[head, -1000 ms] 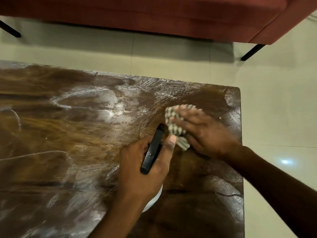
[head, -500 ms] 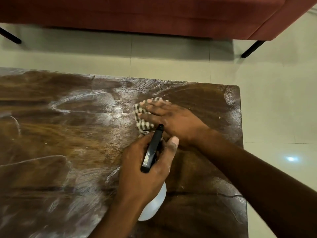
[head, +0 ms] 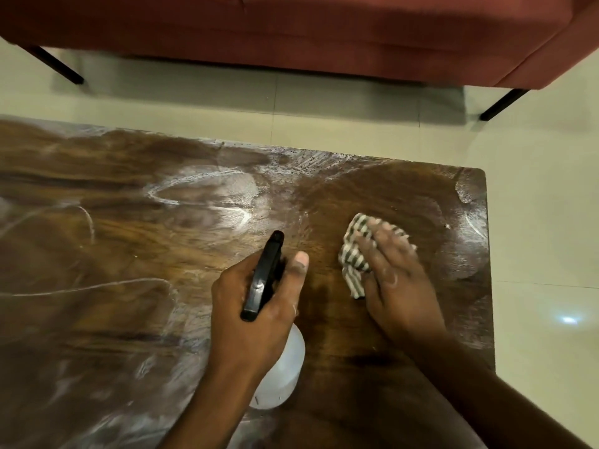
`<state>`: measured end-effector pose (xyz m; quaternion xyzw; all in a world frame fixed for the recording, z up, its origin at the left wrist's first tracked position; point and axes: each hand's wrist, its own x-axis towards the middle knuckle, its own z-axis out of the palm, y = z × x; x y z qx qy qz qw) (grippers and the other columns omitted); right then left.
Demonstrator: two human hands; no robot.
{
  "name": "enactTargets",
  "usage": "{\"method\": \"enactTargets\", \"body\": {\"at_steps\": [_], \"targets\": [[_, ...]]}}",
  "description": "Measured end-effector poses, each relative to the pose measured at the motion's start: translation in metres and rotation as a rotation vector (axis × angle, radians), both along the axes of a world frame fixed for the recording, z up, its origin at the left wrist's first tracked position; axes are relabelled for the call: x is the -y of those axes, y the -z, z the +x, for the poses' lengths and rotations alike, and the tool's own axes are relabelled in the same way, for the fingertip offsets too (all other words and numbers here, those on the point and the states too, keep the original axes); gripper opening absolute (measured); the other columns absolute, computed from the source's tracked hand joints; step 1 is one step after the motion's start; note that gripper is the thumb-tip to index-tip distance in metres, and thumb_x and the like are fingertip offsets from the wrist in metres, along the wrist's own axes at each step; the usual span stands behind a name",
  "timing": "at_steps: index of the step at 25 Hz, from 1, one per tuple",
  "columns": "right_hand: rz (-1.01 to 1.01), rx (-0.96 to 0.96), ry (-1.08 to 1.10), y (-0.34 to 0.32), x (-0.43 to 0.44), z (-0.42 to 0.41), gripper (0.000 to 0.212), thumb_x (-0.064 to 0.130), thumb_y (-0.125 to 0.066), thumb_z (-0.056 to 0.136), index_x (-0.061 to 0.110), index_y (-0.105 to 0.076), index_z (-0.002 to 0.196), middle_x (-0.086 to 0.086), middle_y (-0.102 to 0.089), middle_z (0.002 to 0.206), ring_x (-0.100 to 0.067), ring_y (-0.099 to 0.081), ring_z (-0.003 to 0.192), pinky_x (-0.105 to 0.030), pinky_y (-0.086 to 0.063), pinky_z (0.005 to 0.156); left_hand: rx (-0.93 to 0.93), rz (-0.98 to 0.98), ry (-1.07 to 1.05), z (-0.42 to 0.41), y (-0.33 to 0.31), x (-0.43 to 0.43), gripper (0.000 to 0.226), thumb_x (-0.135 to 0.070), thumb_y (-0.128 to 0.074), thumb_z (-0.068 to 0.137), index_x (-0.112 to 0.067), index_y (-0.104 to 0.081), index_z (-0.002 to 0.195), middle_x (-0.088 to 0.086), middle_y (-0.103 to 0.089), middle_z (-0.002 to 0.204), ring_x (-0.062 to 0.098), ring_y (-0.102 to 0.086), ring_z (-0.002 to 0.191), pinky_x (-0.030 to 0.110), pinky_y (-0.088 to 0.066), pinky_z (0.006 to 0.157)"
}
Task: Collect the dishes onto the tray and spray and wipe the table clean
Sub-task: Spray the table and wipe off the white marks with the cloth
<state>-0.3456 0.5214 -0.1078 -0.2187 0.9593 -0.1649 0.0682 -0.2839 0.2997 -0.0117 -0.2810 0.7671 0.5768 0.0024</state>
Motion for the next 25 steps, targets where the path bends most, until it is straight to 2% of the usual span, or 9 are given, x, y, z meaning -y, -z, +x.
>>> {"method": "enactTargets", "body": {"at_steps": [3, 5, 7, 10, 13, 16, 20, 22, 25], "targets": [[0.092, -0.011, -0.502, 0.001, 0.019, 0.026, 0.059, 0.033, -0.048, 0.104, 0.021, -0.041, 0.161, -0.009, -0.030, 0.172, -0.027, -0.025, 0.161, -0.052, -0.029, 0.128, 0.018, -0.078, 0.023, 0.004, -0.001, 0.015, 0.048, -0.057, -0.070, 0.093, -0.015, -0.066, 0.069, 0.010, -0.066, 0.057, 0.033, -0.071, 0.056, 0.056, -0.062, 0.055], [0.138, -0.027, -0.636, -0.006, 0.015, 0.006, 0.057, 0.037, -0.047, 0.106, 0.023, -0.041, 0.161, -0.008, -0.030, 0.172, -0.025, -0.027, 0.160, -0.048, -0.027, 0.128, 0.015, -0.122, 0.019, 0.005, -0.004, 0.025, 0.046, -0.051, -0.072, 0.096, -0.016, -0.064, 0.068, 0.011, -0.066, 0.056, 0.032, -0.070, 0.052, 0.055, -0.060, 0.054], [0.143, -0.023, -0.404, -0.010, 0.008, -0.024, 0.057, 0.039, -0.042, 0.106, 0.023, -0.042, 0.161, -0.007, -0.031, 0.173, -0.026, -0.029, 0.160, -0.047, -0.029, 0.129, 0.000, -0.068, 0.005, 0.004, -0.007, 0.032, 0.036, -0.044, -0.074, 0.096, -0.017, -0.068, 0.072, 0.012, -0.069, 0.061, 0.035, -0.071, 0.058, 0.057, -0.061, 0.057], [0.056, 0.039, 0.200, -0.015, 0.014, -0.080, 0.060, 0.034, -0.038, 0.102, 0.019, -0.044, 0.160, -0.008, -0.030, 0.173, -0.029, -0.027, 0.160, -0.050, -0.027, 0.129, -0.024, 0.007, 0.003, 0.002, -0.009, 0.040, 0.028, -0.040, -0.076, 0.095, -0.018, -0.072, 0.079, 0.014, -0.072, 0.068, 0.039, -0.073, 0.069, 0.060, -0.062, 0.059], [-0.014, 0.102, 0.402, -0.018, 0.065, -0.108, 0.056, 0.022, -0.047, 0.105, 0.019, -0.042, 0.161, -0.008, -0.026, 0.174, -0.031, -0.022, 0.162, -0.050, -0.023, 0.131, -0.030, -0.002, 0.027, -0.001, -0.009, 0.046, 0.039, -0.038, -0.075, 0.096, -0.015, -0.064, 0.067, 0.004, -0.061, 0.054, 0.031, -0.065, 0.054, 0.049, -0.064, 0.057], [0.033, 0.133, 0.053, -0.019, 0.137, -0.093, 0.059, 0.026, -0.045, 0.108, 0.025, -0.031, 0.166, -0.005, -0.017, 0.177, -0.029, -0.013, 0.164, -0.051, -0.017, 0.132, -0.038, -0.058, 0.041, 0.000, -0.009, 0.051, 0.055, -0.040, -0.075, 0.098, -0.018, -0.049, 0.055, -0.004, -0.047, 0.044, 0.013, -0.047, 0.039, 0.031, -0.045, 0.045], [0.142, 0.134, -0.645, -0.012, 0.154, -0.088, 0.059, 0.039, -0.037, 0.107, 0.031, -0.029, 0.165, -0.002, -0.018, 0.177, -0.024, -0.015, 0.164, -0.047, -0.015, 0.132, -0.049, -0.019, 0.059, 0.009, -0.010, 0.067, 0.046, -0.037, -0.076, 0.096, -0.014, -0.057, 0.061, 0.002, -0.054, 0.049, 0.019, -0.051, 0.042, 0.027, -0.041, 0.046], [0.155, 0.072, -0.408, -0.008, 0.134, -0.105, 0.060, 0.038, -0.040, 0.106, 0.032, -0.030, 0.165, -0.004, -0.022, 0.176, -0.026, -0.019, 0.162, -0.054, -0.022, 0.131, -0.063, 0.008, 0.088, 0.013, -0.012, 0.077, 0.040, -0.035, -0.076, 0.095, -0.013, -0.063, 0.065, 0.004, -0.055, 0.051, 0.024, -0.054, 0.046, 0.024, -0.040, 0.049], [0.019, 0.090, 0.245, -0.011, 0.129, -0.120, 0.061, 0.019, -0.051, 0.104, 0.024, -0.037, 0.163, -0.006, -0.023, 0.175, -0.028, -0.019, 0.163, -0.050, -0.018, 0.133, -0.079, 0.027, 0.088, 0.018, -0.012, 0.089, 0.038, -0.035, -0.077, 0.095, -0.010, -0.065, 0.070, 0.008, -0.056, 0.055, 0.029, -0.054, 0.050, 0.026, -0.042, 0.051]]}}
